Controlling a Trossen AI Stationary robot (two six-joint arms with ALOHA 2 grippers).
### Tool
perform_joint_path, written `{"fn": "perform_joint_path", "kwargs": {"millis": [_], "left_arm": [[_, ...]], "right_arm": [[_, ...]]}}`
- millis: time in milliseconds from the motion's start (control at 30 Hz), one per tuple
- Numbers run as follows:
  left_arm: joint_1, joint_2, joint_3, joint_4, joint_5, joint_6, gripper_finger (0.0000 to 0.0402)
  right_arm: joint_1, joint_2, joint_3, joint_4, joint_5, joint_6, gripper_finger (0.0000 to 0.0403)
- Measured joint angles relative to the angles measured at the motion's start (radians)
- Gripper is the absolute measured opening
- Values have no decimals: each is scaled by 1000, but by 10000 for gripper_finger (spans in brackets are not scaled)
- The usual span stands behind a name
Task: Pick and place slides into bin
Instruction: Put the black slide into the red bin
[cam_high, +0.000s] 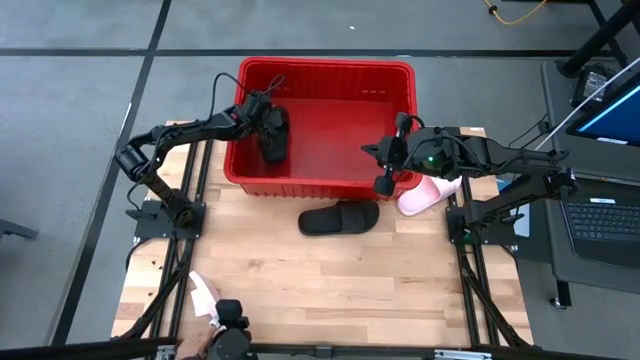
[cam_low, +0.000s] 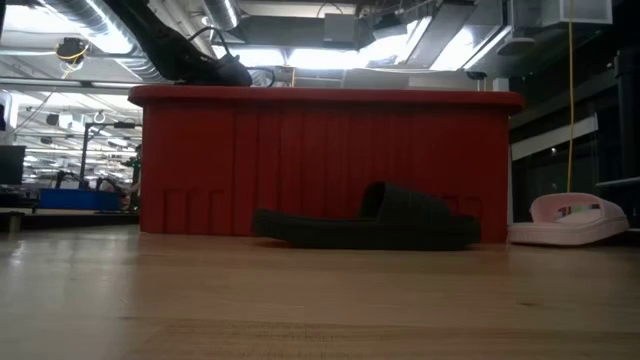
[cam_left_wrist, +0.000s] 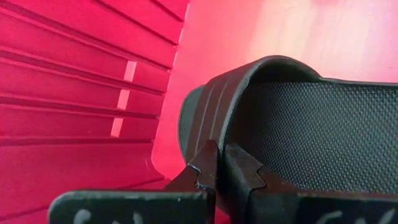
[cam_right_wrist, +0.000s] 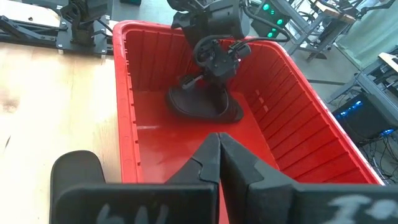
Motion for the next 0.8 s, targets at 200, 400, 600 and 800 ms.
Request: {"fn": "perform_joint_path", "kwargs": {"millis": [200, 400, 600, 800], "left_arm": [[0, 0, 0, -11, 2, 25, 4], [0, 0, 0, -13, 1, 25, 23], [1, 2, 0, -17, -10, 25, 56], [1, 2, 0, -12, -31, 8, 71]], "right_arm": [[0, 0, 0, 0, -1, 0, 7], [0, 0, 0, 0, -60, 0, 7], [0, 0, 0, 0, -62, 0, 7], [0, 0, 0, 0, -62, 0, 7]]}}
